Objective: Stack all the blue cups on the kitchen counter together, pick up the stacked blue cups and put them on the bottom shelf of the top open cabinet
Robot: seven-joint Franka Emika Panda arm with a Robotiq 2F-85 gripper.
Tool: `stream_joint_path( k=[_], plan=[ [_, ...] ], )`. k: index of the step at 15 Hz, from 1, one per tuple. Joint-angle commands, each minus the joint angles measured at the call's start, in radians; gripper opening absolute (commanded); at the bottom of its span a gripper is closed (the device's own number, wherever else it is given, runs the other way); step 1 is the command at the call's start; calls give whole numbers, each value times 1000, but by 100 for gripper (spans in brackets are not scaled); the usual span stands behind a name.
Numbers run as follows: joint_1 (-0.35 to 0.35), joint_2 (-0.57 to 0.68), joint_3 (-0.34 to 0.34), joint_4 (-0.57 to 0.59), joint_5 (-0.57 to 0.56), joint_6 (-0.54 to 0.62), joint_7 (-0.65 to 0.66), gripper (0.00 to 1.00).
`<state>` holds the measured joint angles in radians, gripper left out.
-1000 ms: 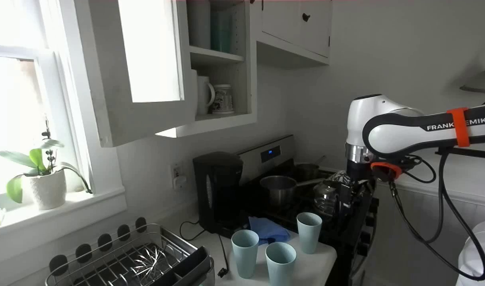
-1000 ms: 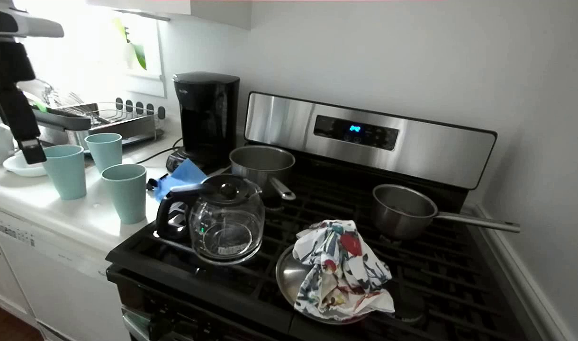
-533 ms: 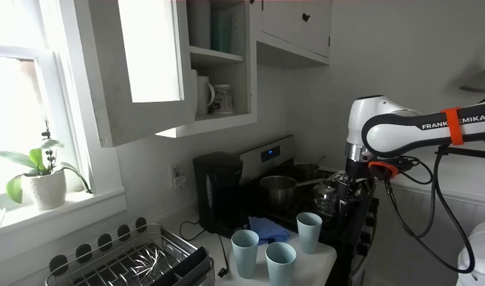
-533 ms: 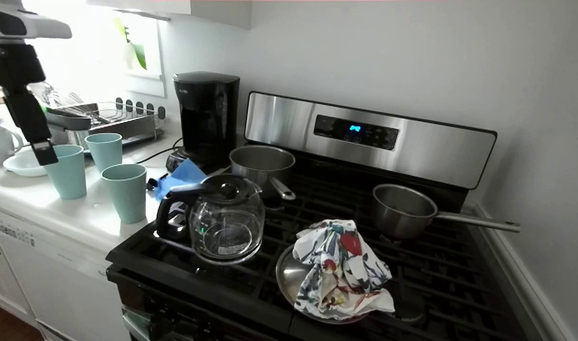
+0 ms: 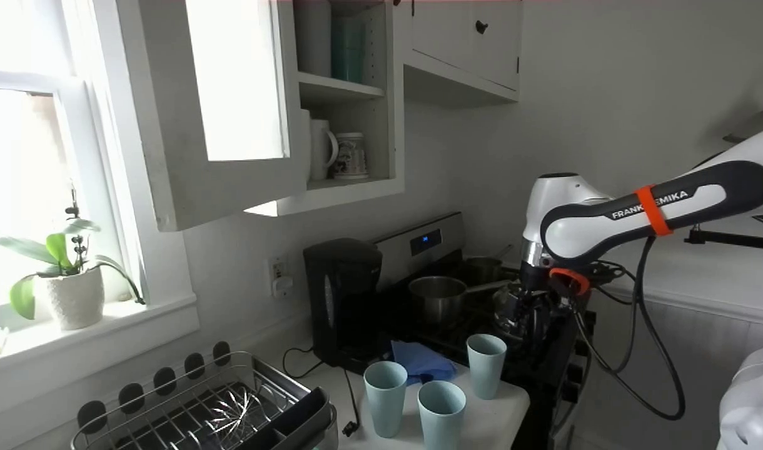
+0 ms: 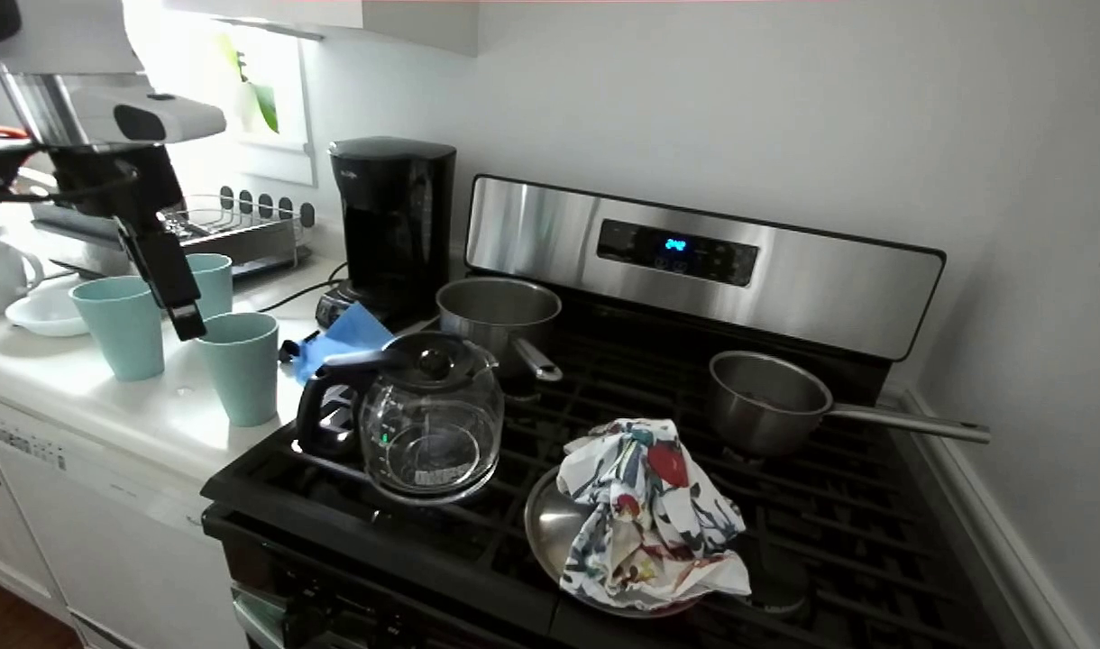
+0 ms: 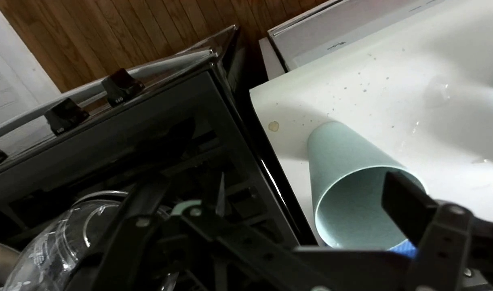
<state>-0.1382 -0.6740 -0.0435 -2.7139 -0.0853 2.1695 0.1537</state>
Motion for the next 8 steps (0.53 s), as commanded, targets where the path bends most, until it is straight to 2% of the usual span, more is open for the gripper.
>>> stream_joint_path(
  k=[1, 4, 8],
  plan=[
    [8, 125, 13, 37, 36, 108, 38, 100],
    [27, 193, 9, 47, 66, 185, 27, 100],
    [52, 277, 2, 71, 119, 206, 11, 100]
  ],
)
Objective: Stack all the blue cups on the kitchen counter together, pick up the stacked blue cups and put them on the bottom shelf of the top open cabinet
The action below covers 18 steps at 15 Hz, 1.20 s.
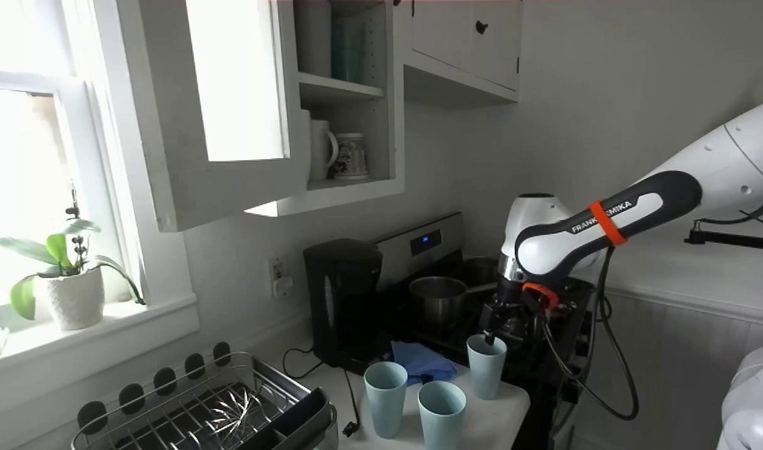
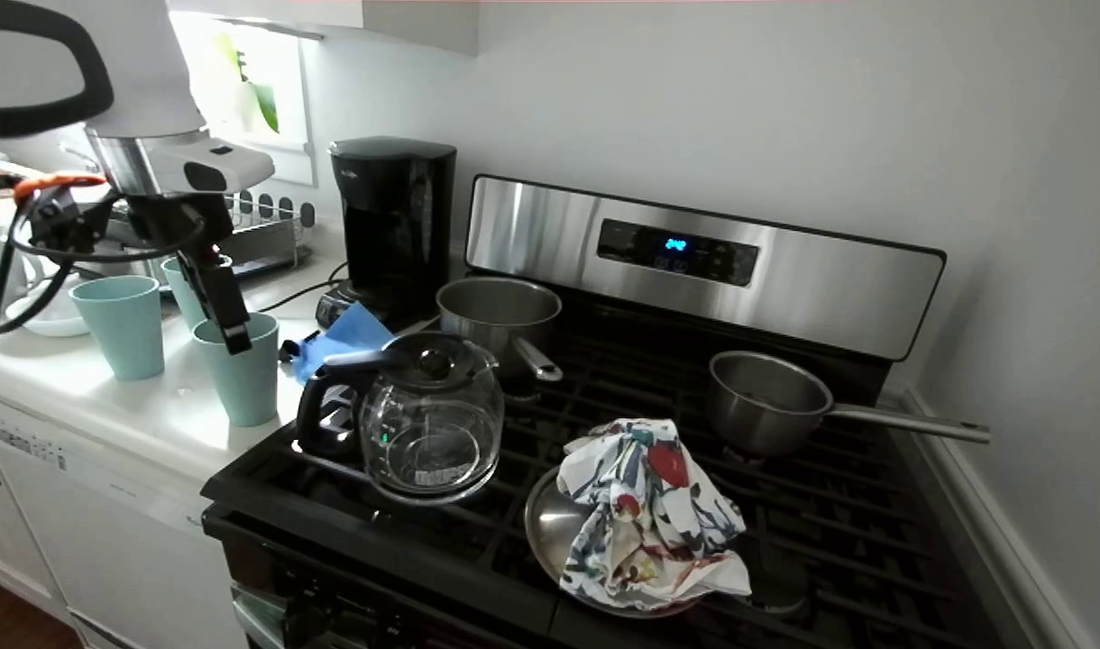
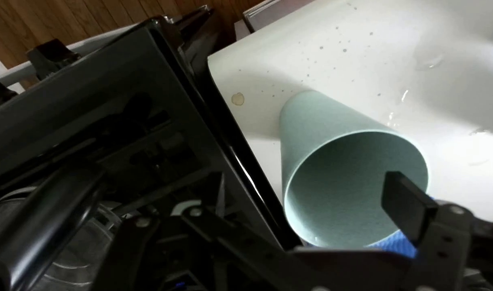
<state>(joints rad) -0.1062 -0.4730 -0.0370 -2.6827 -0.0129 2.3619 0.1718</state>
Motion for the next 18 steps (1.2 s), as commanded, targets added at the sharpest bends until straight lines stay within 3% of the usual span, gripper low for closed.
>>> stream_joint_path(
  k=[1, 2, 5, 6, 14, 18],
  plan=[
    [23, 95, -5, 48, 53, 8, -9, 100],
    [24, 111, -6, 53, 59, 6, -11, 100],
    [25, 153, -11, 69, 67, -6, -22, 72],
    [26, 162, -16, 71, 73, -10, -30, 57],
    [25, 137, -28, 75, 72, -68, -75, 2],
    [30, 106, -22, 100, 57, -142, -110, 1]
  ],
)
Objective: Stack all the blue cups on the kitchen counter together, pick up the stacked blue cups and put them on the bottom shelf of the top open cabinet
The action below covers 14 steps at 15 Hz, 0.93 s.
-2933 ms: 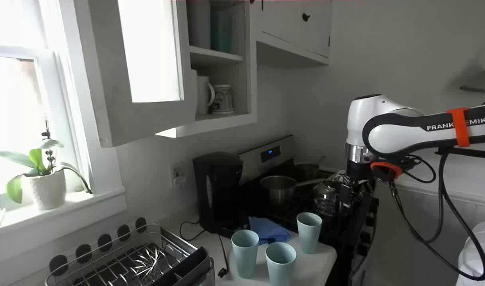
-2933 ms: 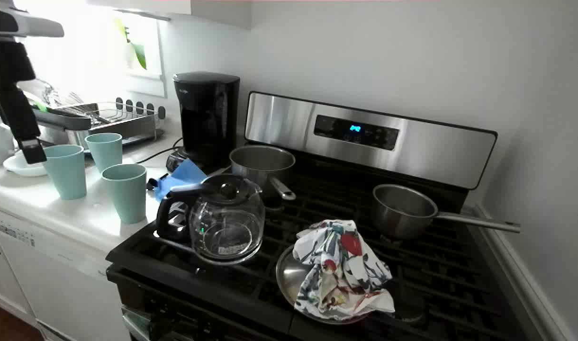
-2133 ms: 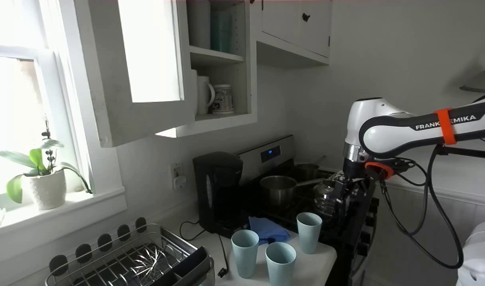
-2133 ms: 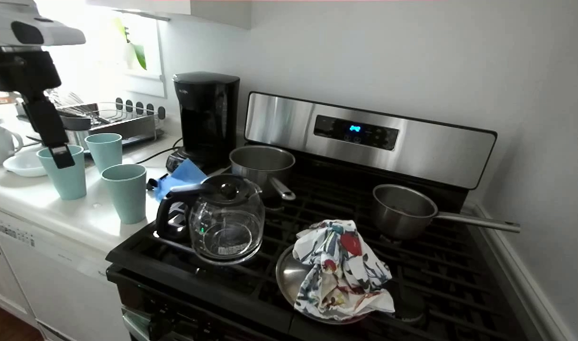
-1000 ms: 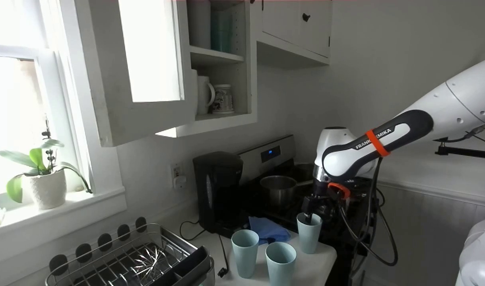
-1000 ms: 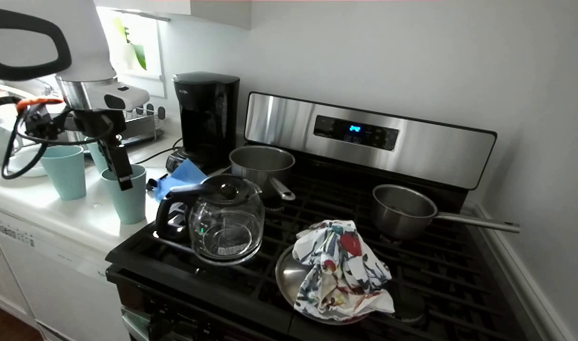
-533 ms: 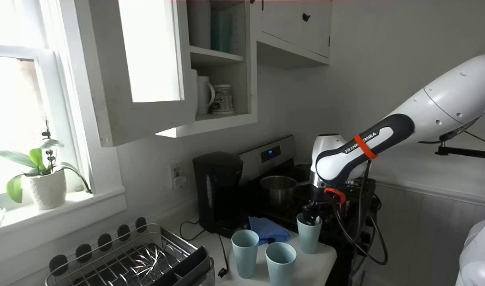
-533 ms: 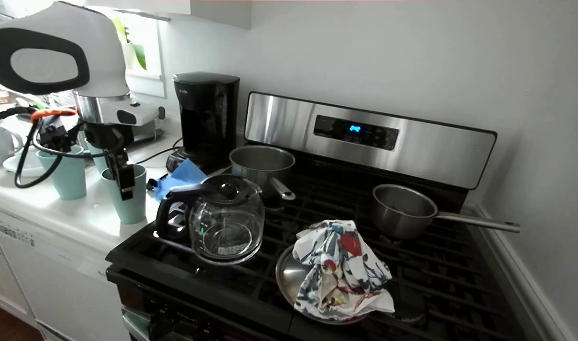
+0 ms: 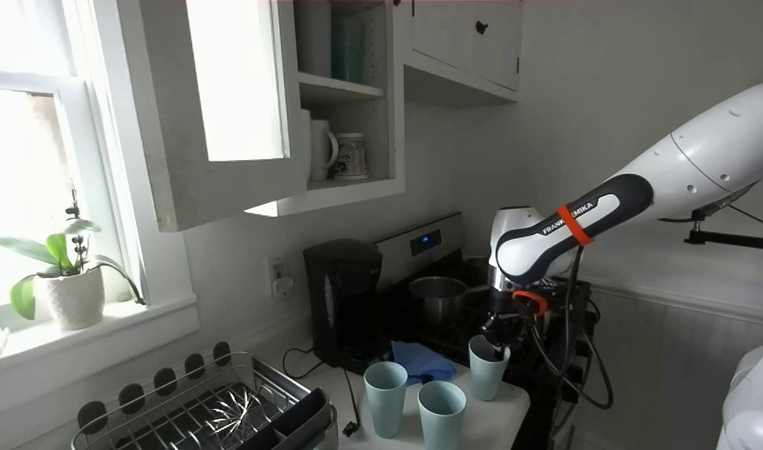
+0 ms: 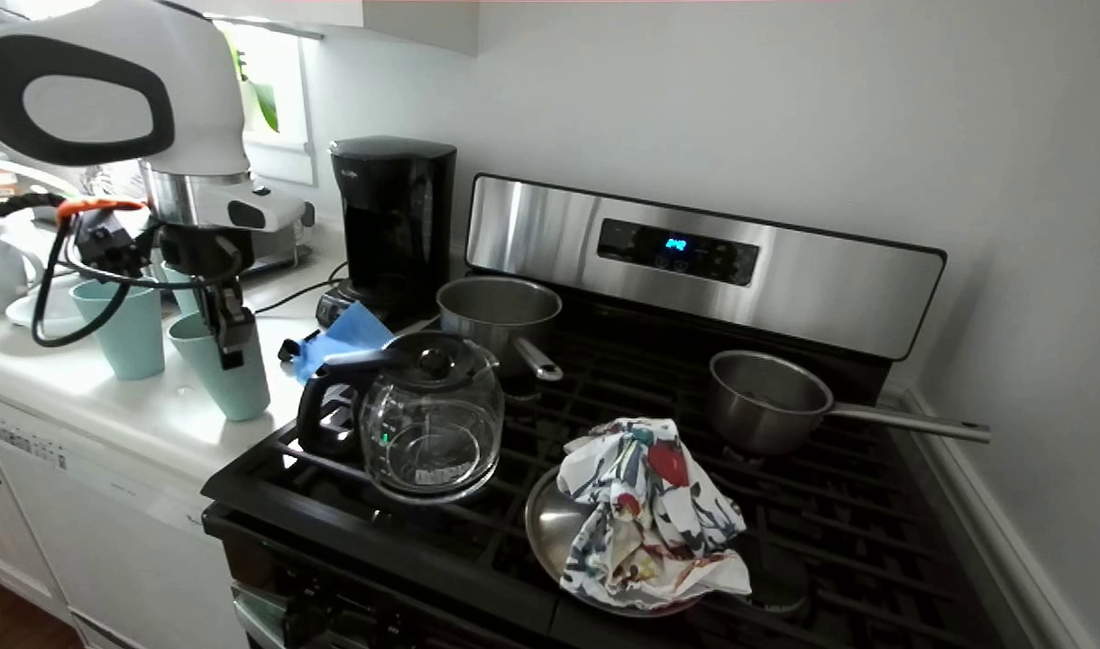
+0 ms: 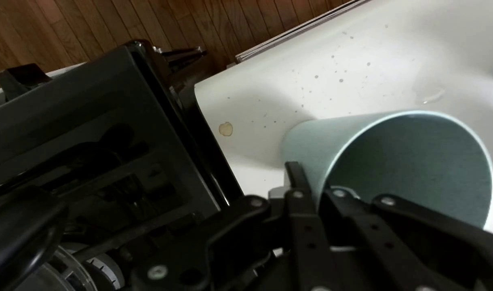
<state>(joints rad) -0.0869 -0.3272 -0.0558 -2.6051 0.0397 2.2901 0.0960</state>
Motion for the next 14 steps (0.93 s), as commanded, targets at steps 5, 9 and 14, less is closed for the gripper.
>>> stream_joint_path(
  k=[5, 9, 14],
  plan=[
    [42, -139, 29, 74, -14, -200, -74, 1],
    [114, -205, 81, 142, -12, -302, -126, 1],
    [209, -193, 126, 242, 2, -315, -190, 1]
  ],
)
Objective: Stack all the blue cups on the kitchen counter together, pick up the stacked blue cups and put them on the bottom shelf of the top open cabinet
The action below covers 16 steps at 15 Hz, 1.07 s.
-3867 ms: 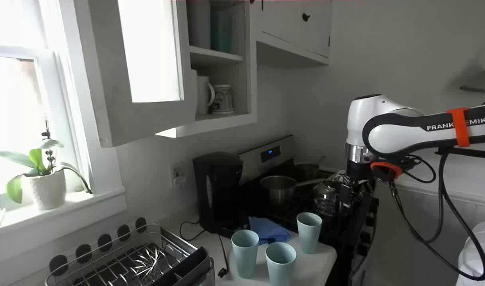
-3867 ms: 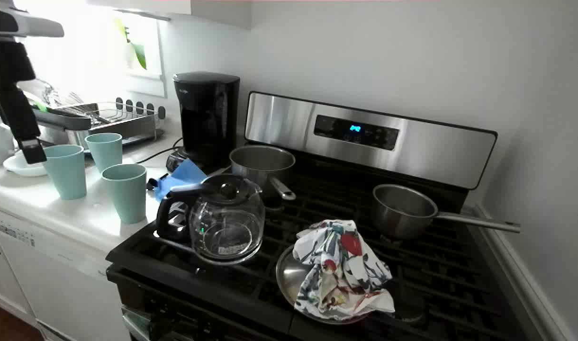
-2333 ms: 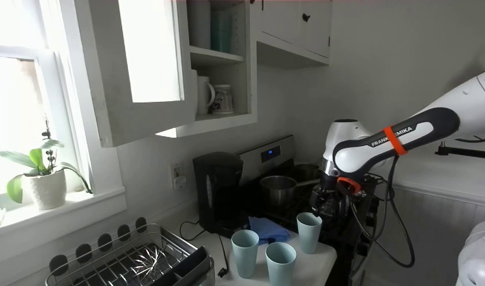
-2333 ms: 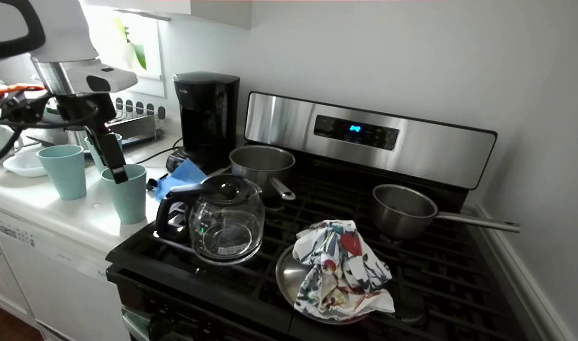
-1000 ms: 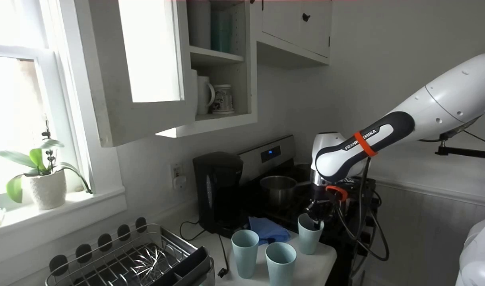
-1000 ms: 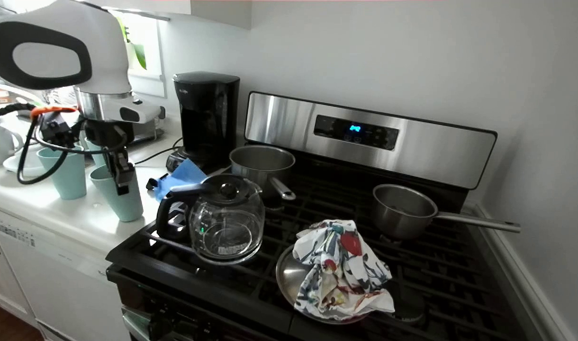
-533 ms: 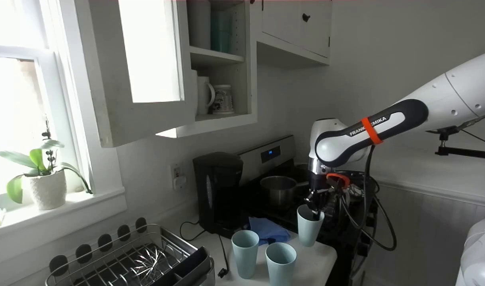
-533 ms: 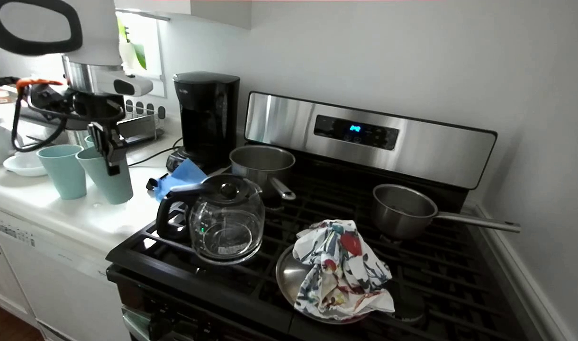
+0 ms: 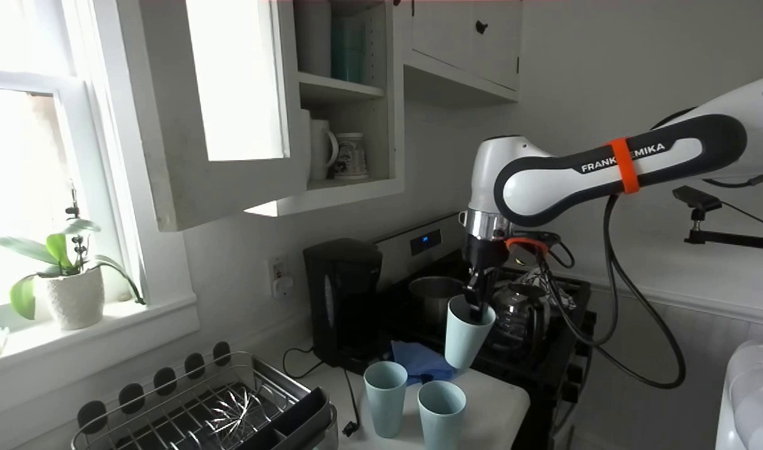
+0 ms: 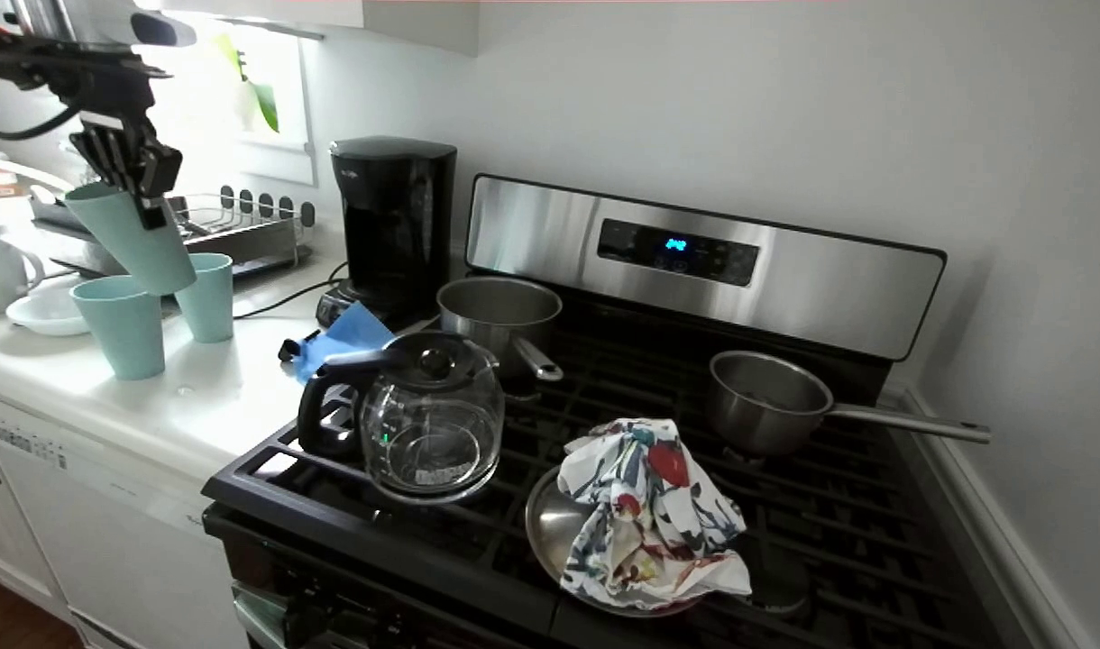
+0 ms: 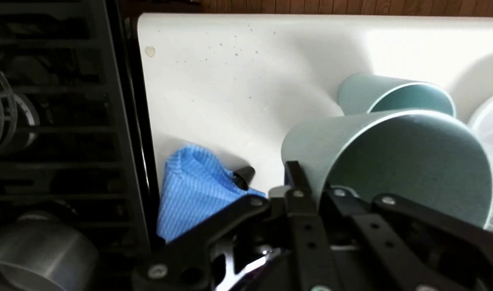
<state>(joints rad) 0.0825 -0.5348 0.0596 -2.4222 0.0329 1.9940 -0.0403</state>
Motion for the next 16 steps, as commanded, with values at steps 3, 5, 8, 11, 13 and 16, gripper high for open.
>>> stream_joint_path(
  k=[3, 5, 8, 11, 13, 16],
  plan=[
    [88, 67, 9, 105, 40, -17, -114, 1],
    [113, 119, 7, 124, 69, -25, -146, 1],
    [127, 173, 6, 141, 103, -39, -189, 1],
    [125, 212, 7, 160, 124, -65, -222, 1],
    [121, 234, 7, 171, 133, -83, -242, 1],
    [117, 269, 14, 179, 132, -96, -251, 1]
  ],
)
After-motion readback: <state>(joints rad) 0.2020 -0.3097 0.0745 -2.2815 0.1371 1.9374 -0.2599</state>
